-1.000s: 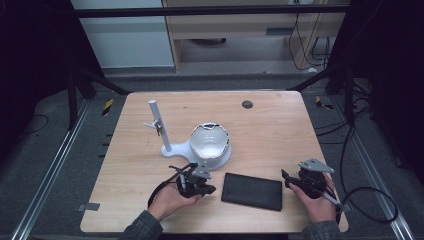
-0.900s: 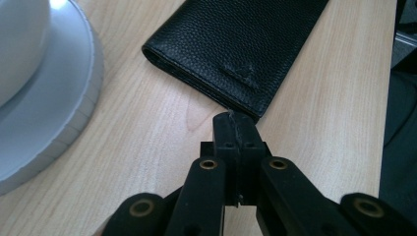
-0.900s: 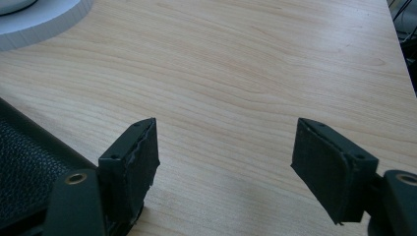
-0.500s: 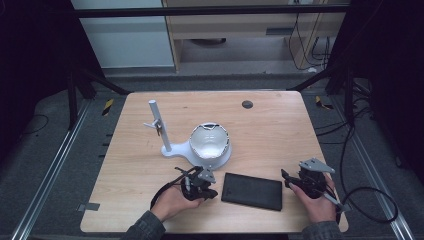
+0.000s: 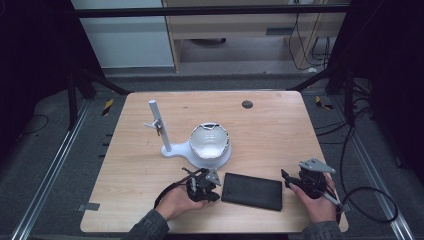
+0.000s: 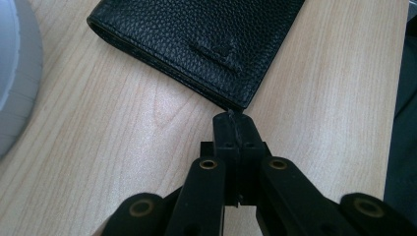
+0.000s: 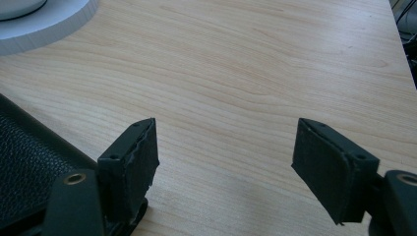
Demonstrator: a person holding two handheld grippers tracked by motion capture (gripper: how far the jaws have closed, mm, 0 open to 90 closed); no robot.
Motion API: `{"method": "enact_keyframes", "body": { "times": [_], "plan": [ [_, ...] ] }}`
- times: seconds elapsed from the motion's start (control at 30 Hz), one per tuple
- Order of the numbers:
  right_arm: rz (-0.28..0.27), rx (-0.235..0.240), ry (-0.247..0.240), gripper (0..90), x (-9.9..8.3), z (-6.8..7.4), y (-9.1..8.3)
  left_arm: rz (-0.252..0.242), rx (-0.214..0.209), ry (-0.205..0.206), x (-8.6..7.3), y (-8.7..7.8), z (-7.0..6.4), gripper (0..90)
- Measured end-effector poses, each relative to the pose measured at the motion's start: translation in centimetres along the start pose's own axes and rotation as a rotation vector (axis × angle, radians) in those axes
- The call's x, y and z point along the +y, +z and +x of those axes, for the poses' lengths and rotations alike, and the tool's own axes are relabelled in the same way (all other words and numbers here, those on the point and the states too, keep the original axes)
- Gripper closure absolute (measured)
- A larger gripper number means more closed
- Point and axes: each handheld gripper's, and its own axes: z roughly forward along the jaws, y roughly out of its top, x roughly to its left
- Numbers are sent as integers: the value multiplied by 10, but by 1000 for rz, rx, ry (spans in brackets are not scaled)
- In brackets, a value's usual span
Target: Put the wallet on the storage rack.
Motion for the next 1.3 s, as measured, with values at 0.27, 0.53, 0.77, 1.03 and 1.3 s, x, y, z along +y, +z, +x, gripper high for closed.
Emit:
{"method": "enact_keyframes", "body": {
  "times": [0.27,0.53,0.77,1.03,1.3],
  "plan": [
    [-3,2,4,251,0,0,-1,-3,-8,5,1,4,0,900],
    [-5,19,-13,240,1,5,-1,-29,-31,10,-2,5,-1,900],
    [-11,101,-60,199,6,24,-8,-90,-31,0,-4,3,0,900],
    [22,224,-165,165,7,60,-17,-114,-37,8,-1,1,2,900],
    [35,263,-219,163,7,75,-20,-147,-38,-5,1,-2,3,900]
  ]
}}
